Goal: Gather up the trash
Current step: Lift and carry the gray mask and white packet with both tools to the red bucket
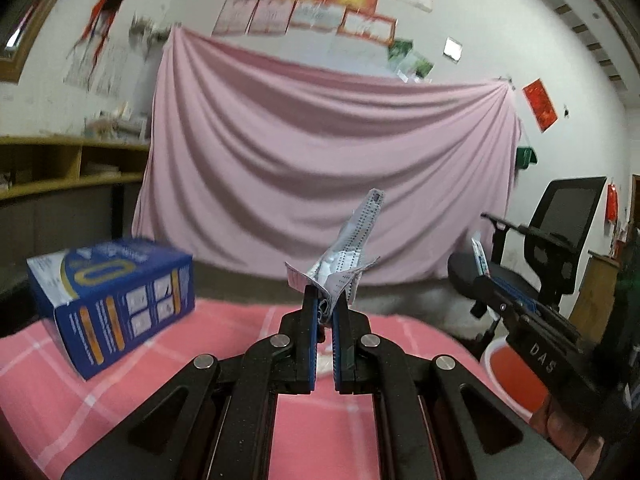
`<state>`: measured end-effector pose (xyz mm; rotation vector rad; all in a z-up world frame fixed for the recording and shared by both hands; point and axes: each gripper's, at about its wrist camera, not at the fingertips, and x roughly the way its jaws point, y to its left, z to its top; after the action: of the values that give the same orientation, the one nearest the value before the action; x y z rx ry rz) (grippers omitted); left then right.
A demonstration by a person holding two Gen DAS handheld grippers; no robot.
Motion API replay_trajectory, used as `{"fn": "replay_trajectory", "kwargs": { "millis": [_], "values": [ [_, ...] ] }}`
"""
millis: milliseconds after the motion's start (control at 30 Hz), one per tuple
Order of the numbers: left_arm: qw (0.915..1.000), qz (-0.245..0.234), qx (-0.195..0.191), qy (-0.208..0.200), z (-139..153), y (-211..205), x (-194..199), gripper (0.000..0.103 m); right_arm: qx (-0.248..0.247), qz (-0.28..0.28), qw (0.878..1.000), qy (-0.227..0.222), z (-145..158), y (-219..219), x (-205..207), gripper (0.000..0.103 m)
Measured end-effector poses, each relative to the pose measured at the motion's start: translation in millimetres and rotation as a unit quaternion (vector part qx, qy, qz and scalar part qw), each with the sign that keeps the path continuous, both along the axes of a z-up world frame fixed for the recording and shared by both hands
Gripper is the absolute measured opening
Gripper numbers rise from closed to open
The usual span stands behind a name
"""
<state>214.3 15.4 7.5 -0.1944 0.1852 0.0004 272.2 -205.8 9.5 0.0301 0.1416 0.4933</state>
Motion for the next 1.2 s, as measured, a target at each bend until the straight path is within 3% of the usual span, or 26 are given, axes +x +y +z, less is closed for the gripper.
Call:
{"fn": "replay_trajectory", "kwargs": {
  "millis": [233, 400, 667, 1033, 1200],
  "values": [
    [0.9981, -0.011, 0.019, -0.058, 16.5, -33.0, -10.9, 0.004, 0.017, -0.044, 0.998, -0.047, 8.5, -26.4, -17.6, 0.019],
    [0.9964, -0.037, 0.036, -0.068, 23.8, -64.2, -8.8, 0.004, 0.006, -0.07, 0.995, -0.069, 13.6, -48.9, -24.6, 0.019],
    [0.9918, -0.094, 0.057, -0.064, 30.3, -133.2, -0.3, 0.004, 0.033, -0.127, 0.99, -0.052, 10.5, -110.1, -24.9, 0.019],
    [0.983, -0.174, 0.058, 0.001, 24.5, -215.1, 33.8, 0.004, 0.06, -0.193, 0.979, 0.011, 0.2, -186.2, -11.8, 0.019],
    [0.9675, -0.225, 0.075, 0.089, 12.6, -249.4, 57.0, 0.004, 0.061, -0.202, 0.975, 0.062, -9.5, -205.6, 0.0, 0.02]
  ]
}}
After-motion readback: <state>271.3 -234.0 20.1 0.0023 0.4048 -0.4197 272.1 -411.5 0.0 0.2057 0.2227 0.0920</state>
